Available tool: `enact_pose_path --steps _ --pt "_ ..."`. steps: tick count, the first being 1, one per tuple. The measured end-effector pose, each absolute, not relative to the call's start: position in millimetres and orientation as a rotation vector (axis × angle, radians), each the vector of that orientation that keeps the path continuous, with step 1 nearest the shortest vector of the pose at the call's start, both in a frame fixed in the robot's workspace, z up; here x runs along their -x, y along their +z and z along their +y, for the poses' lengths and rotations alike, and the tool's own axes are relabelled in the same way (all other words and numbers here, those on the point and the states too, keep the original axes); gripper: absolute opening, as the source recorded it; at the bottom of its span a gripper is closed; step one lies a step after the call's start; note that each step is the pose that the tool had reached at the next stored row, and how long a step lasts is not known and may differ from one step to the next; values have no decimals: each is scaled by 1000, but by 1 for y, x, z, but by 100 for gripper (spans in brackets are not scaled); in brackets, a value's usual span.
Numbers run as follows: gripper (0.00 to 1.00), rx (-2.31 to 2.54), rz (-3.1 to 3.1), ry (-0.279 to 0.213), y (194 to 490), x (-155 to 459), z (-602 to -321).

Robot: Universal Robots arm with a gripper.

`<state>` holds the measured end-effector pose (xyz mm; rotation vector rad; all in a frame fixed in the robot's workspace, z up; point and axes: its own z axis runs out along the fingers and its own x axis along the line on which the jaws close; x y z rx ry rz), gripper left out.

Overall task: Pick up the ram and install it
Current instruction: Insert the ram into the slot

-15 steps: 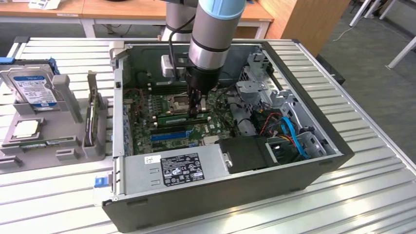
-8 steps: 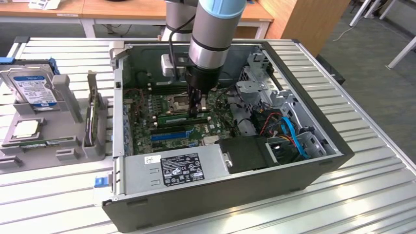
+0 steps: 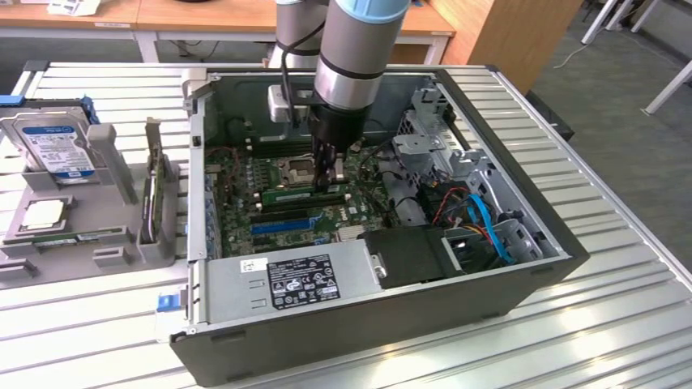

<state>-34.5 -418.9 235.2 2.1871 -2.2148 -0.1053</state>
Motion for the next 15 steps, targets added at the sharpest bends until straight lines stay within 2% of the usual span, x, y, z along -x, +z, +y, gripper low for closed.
enact_pose_path --steps 6,15 --pt "11 -2186 -2213 -108 235 34 -419" --pt "11 -2167 -2195 -144 235 28 -419"
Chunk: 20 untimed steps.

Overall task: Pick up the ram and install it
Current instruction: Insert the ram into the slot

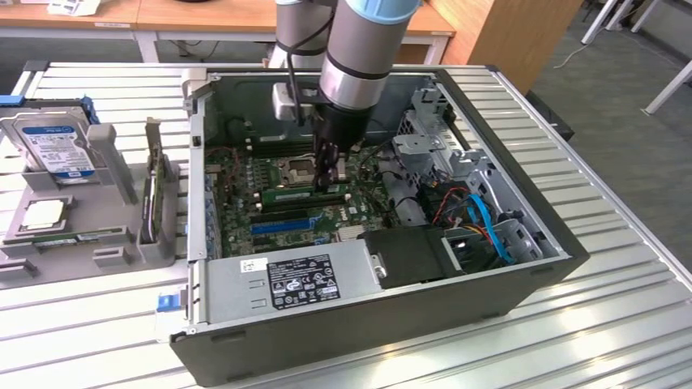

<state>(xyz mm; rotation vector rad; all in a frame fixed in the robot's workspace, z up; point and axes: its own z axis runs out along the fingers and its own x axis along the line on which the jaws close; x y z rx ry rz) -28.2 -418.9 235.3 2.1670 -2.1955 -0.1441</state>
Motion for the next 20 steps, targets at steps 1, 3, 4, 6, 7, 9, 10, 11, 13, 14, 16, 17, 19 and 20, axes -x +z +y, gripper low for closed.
enact_pose_path --steps 1,3,4,6,7,9,10,11,13,14,16,17,19,20 --pt "11 -2165 -2194 -148 235 28 -419" --pt "11 -2162 -2190 -154 235 27 -419" --pt "11 -2160 -2189 -157 235 26 -419" --pt "11 -2158 -2187 -161 235 26 -419" --pt "11 -2157 -2187 -162 235 26 -419" --pt "11 -2157 -2187 -162 235 26 -419" --pt "11 -2157 -2187 -162 235 26 -419" --pt "11 -2158 -2186 -162 235 25 -419" --pt "11 -2158 -2186 -162 235 24 -419" --pt "11 -2158 -2186 -162 235 24 -419" --pt "11 -2157 -2187 -162 235 24 -419" --pt "11 -2157 -2186 -162 235 24 -419" --pt "11 -2157 -2186 -162 235 24 -419" --pt "11 -2157 -2186 -162 235 24 -419"
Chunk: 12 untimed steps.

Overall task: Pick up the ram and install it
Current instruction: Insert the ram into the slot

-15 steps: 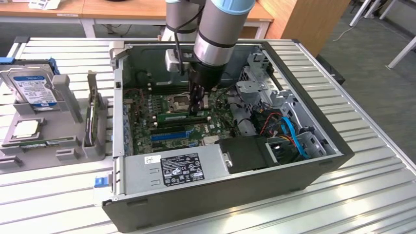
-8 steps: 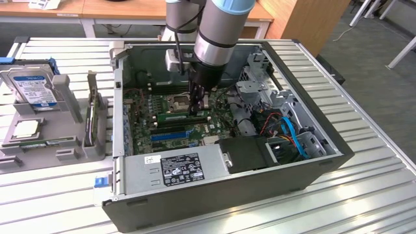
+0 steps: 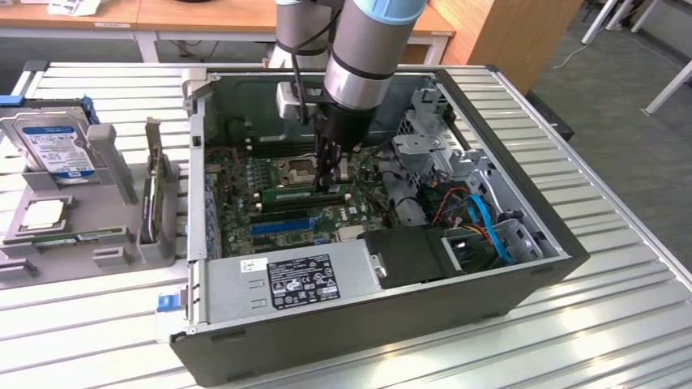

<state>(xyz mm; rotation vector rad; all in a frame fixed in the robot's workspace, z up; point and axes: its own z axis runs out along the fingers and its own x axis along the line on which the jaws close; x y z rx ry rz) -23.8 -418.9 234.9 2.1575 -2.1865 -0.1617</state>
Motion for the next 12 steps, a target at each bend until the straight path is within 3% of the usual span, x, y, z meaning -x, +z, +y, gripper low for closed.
enact_pose_path --steps 12 --pt "11 -2168 -2175 -161 234 24 -419"
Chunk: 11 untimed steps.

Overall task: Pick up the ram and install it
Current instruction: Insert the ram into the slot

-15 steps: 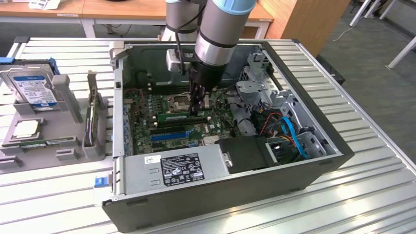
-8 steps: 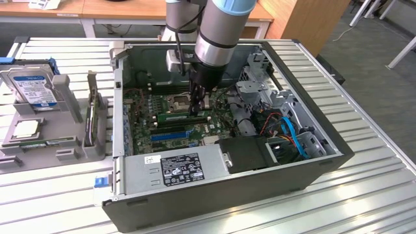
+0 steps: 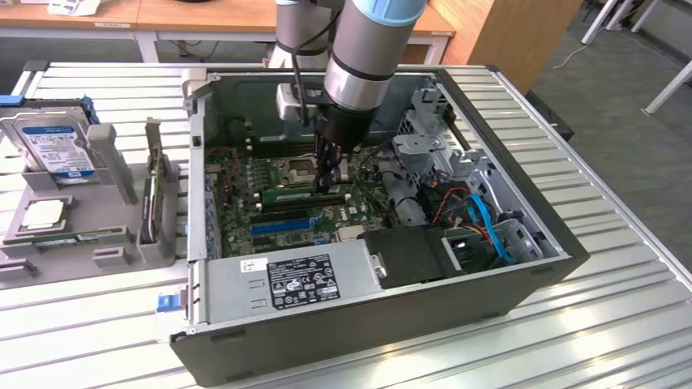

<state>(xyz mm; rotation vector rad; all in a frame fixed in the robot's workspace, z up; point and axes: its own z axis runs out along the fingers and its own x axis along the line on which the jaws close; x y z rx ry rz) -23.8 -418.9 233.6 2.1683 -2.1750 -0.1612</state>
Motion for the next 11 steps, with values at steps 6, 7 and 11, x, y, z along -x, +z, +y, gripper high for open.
enact_pose_path --steps 6,7,11 --pt "11 -2173 -2169 -161 233 24 -419" --pt "11 -2174 -2169 -161 232 24 -419" --pt "11 -2174 -2169 -161 232 24 -419"
